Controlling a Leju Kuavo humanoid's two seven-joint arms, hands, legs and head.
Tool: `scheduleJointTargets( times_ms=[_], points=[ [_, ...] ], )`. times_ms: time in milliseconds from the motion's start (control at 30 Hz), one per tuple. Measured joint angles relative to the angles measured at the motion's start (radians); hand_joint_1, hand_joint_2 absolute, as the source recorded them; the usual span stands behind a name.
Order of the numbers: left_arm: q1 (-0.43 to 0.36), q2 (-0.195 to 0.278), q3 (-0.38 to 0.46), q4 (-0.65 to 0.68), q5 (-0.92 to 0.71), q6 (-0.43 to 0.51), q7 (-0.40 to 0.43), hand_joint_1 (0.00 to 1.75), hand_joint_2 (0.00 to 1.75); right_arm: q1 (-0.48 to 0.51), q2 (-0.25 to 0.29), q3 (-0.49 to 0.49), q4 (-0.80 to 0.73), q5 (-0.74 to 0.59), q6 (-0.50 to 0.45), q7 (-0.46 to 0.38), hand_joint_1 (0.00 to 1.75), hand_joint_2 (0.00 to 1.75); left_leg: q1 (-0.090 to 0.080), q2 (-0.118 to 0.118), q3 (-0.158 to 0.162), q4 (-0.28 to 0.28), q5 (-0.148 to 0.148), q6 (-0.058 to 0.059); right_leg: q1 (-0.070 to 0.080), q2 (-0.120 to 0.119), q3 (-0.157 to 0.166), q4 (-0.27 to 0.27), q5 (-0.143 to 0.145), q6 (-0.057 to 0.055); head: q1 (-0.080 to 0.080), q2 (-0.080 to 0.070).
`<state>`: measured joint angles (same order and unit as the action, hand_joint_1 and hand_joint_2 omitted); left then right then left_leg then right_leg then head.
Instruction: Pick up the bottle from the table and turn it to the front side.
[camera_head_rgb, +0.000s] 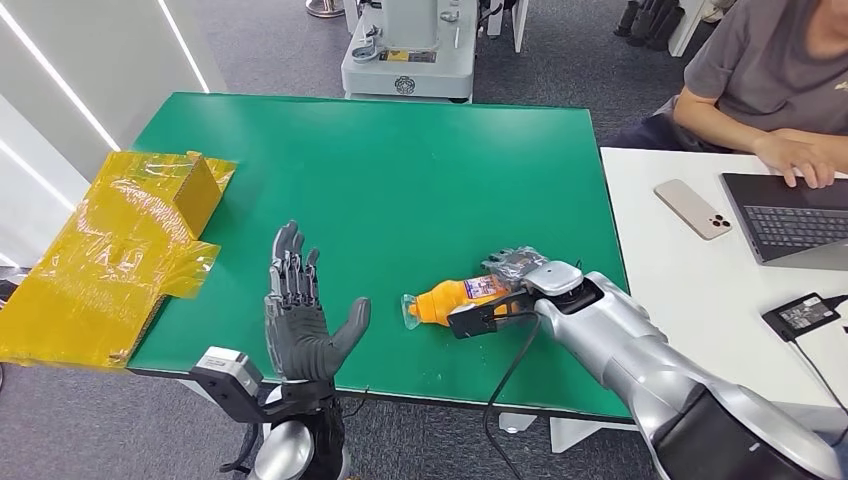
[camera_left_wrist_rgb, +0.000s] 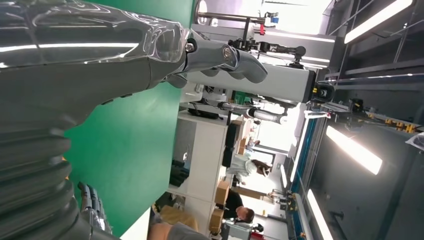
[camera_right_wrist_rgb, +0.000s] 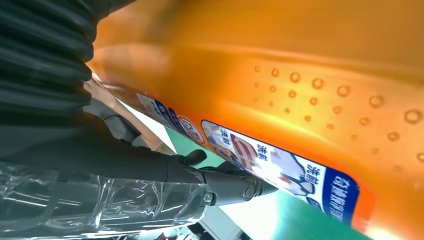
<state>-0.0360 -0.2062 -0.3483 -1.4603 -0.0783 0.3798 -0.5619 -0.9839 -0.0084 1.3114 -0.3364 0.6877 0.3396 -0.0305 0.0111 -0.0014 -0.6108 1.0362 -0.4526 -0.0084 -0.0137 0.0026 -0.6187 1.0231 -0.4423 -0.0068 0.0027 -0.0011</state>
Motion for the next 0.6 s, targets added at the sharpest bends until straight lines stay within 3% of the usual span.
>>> scheduleJointTargets(
  times_ms=[600],
  points=[
    [0.016, 0.000, 0.000, -0.006, -0.002, 0.007, 0.000, 0.00, 1.75, -0.011, 0.000, 0.023, 0.008, 0.025, 0.027, 0.035, 0.00, 1.75, 0.000, 0.000, 0.000, 0.000, 0.000, 0.000, 0.000, 0.000, 0.000, 0.000, 0.000, 0.000, 0.000, 0.000]
  ],
)
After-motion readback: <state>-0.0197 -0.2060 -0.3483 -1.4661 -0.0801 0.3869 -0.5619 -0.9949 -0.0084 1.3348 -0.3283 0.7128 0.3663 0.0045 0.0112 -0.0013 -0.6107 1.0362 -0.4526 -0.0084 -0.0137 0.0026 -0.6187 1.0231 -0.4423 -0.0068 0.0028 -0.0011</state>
